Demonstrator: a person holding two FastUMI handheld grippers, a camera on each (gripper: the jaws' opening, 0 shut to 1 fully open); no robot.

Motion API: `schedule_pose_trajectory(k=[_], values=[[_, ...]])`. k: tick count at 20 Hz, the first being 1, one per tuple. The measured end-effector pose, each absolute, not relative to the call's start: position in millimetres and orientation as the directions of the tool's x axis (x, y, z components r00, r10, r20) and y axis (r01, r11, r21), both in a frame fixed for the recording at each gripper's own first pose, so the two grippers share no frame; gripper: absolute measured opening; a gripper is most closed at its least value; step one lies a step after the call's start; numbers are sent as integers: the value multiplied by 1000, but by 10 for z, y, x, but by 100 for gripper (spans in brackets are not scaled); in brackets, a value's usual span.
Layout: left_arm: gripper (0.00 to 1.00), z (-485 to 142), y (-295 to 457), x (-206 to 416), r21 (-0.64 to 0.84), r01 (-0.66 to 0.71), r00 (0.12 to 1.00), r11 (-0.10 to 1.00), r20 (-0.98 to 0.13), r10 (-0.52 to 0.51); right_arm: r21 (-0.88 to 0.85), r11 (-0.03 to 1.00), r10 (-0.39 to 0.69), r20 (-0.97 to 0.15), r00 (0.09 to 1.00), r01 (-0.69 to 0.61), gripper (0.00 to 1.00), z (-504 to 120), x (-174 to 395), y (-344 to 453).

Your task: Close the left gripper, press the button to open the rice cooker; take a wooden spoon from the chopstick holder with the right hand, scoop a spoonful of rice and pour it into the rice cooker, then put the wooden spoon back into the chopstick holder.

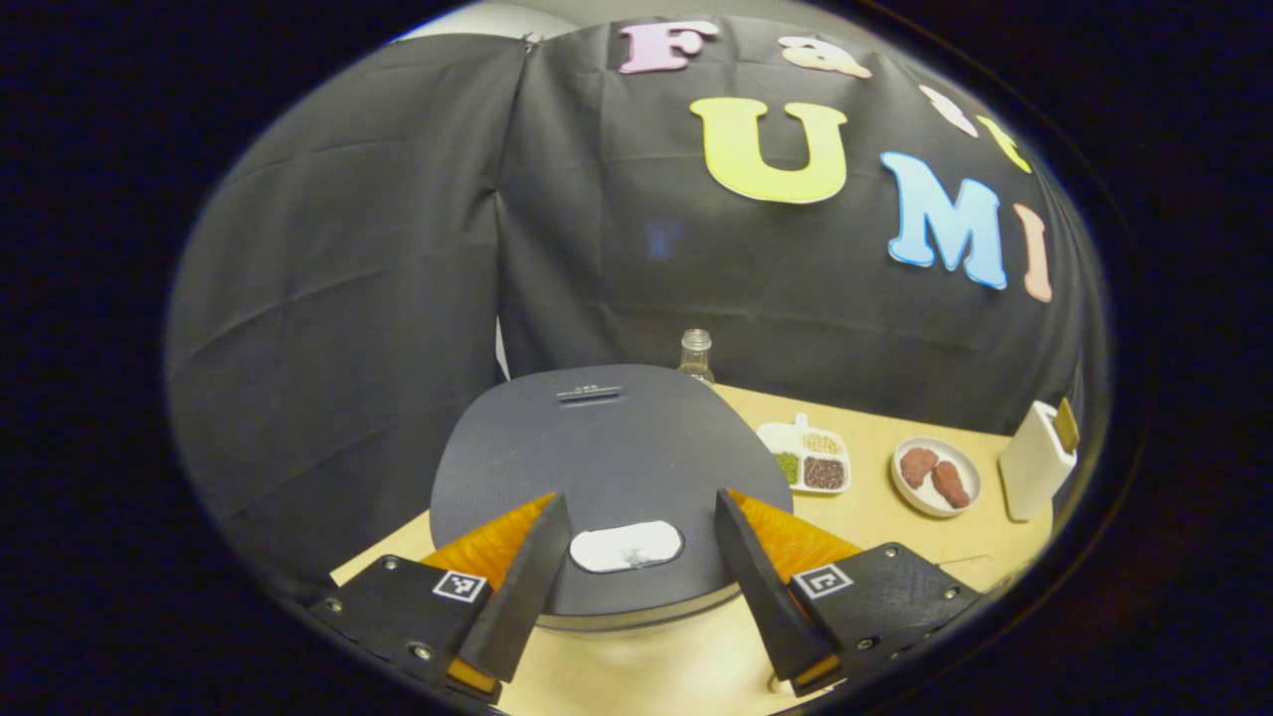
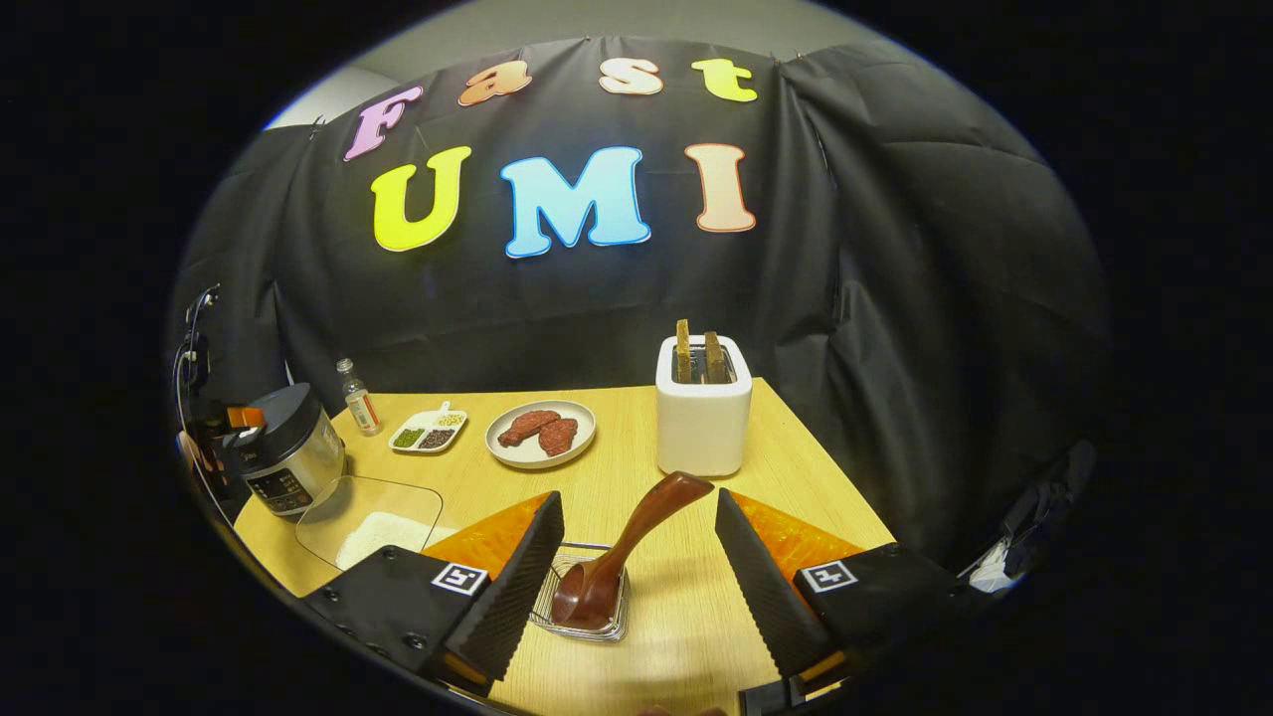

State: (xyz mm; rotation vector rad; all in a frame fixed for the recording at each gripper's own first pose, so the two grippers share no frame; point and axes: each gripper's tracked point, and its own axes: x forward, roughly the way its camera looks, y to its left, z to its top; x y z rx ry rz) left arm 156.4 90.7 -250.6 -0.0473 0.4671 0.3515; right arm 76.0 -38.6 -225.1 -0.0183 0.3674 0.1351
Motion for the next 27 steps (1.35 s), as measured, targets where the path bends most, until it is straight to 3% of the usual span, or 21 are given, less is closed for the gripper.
schedule_pose_trajectory(k=[2, 5, 9, 13, 17, 20, 27], values=[[95, -2378, 844, 1542, 14, -321, 843, 947, -451, 292, 12, 990, 134, -371, 919, -139, 98, -2252, 764, -363], [94, -1718, 844, 1384, 16, -316, 902, 949, -305, 306, 12, 990, 136, -321, 937, -140, 98, -1943, 786, -334], [94, -575, 657, 747, 42, -227, 961, 973, -154, 231, 10, 993, 116, -221, 968, -117, 98, -1315, 676, -296], [94, 9, 533, 85, 48, -159, 984, 986, -73, 162, 0, 997, 77, -140, 987, -78, 98, -745, 327, -234], [95, 111, 229, -370, -11, -77, 997, 997, -22, 76, -20, 999, 44, -81, 996, -45, 98, -427, -98, -131], [94, 52, 94, -488, 27, -12, 1000, 1000, 17, 11, -30, 998, 47, -54, 997, -49, 98, -360, -363, -39], [94, -261, 82, -515, -33, 50, 998, 998, -22, -51, -63, 998, 11, -68, 998, -15, 98, -299, -609, 0]])
